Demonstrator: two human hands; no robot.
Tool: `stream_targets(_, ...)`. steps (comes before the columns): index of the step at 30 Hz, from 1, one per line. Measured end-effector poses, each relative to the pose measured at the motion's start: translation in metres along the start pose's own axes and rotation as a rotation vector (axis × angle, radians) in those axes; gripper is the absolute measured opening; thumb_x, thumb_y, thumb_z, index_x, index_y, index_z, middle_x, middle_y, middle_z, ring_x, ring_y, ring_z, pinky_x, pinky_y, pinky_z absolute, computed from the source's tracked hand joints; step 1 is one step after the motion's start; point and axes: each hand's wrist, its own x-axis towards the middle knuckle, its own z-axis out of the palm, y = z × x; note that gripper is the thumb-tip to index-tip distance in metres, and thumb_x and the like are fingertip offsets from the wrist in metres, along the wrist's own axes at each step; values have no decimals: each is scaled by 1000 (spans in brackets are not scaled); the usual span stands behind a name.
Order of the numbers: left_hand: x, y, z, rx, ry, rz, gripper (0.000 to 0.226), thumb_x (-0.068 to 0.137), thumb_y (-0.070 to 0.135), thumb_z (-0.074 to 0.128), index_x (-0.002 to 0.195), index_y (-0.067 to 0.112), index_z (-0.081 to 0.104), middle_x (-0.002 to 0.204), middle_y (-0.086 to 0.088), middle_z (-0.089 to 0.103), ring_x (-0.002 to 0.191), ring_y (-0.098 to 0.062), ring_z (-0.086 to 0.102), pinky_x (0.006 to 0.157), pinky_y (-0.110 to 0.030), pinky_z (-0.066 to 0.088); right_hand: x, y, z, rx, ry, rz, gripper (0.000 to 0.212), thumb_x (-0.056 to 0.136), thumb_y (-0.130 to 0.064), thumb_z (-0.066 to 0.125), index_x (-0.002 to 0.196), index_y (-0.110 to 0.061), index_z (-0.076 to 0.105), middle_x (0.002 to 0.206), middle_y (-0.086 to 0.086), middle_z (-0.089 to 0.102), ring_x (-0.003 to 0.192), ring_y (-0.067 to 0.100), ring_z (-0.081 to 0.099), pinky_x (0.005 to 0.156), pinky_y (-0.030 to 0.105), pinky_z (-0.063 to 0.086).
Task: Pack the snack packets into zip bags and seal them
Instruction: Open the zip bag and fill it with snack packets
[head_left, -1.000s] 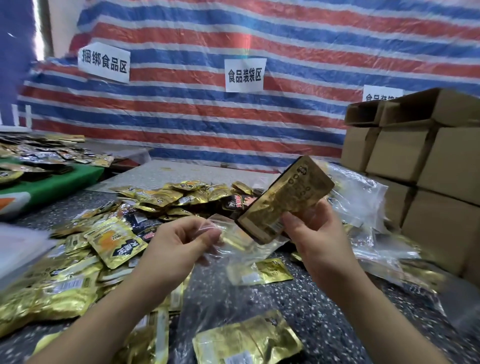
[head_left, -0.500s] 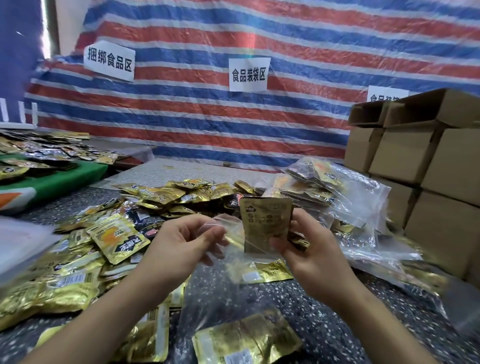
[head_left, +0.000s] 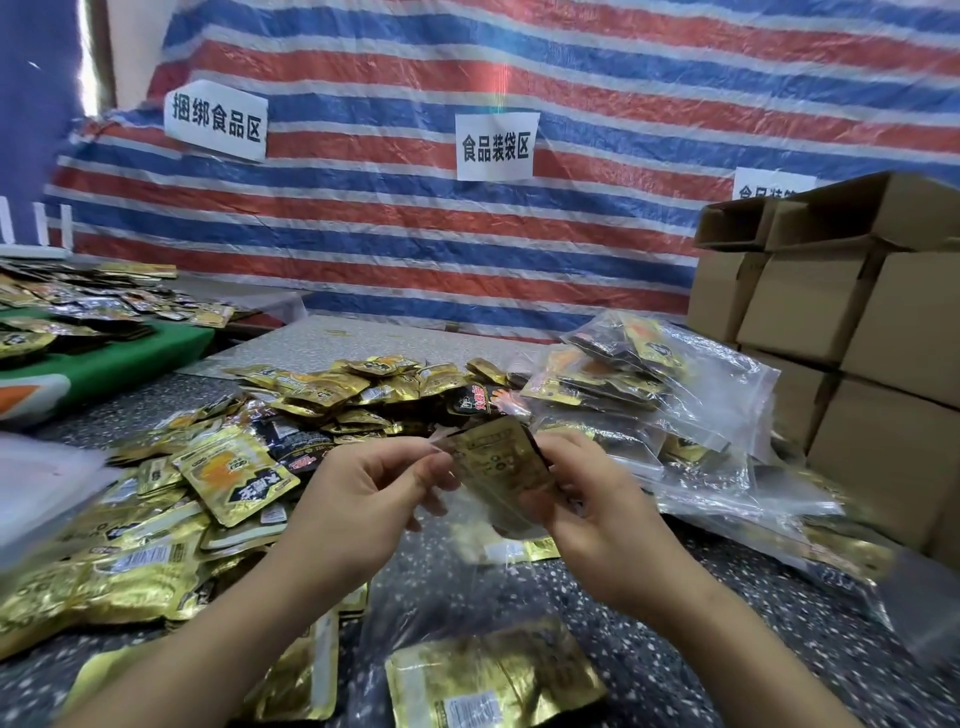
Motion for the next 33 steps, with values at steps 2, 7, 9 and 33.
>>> stream_targets(2, -1, -3, -1, 28, -4, 17, 23, 77, 45, 60, 81, 29, 76, 81, 0, 75, 64, -13, 68, 53, -23, 51, 2, -1, -2, 1, -60, 33, 50, 90, 6, 55, 116, -35, 65, 110, -17, 63, 103, 3, 62, 86, 15, 50)
stream_targets(7, -2, -6, -3, 82, 18, 67, 23, 81, 50, 57, 88, 39, 76, 86, 3, 75, 74, -18, 68, 64, -44, 56, 3, -8, -10, -53, -195, 85, 65, 96, 1, 49, 127, -57, 54, 111, -15, 69, 96, 7, 68, 85, 42, 58)
stream_targets(9, -1, -3, -2, 74, -4, 88, 23, 81, 49, 58, 88, 38, 76, 87, 7, 75, 79, -12, 68, 67, -38, 57, 4, -12, -15, -106, -249, 87, 73, 95, 0, 47, 131, -64, 47, 116, -20, 64, 95, 3, 63, 83, 36, 57)
stream_targets(33, 3, -5, 7, -135, 160, -118, 30, 80, 41, 60, 79, 16, 77, 78, -3, 76, 73, -10, 72, 61, -14, 53, 0, 9, -12, -167, -169, 161, 17, 99, -26, 59, 88, -21, 71, 82, -3, 67, 79, 11, 59, 69, 32, 48)
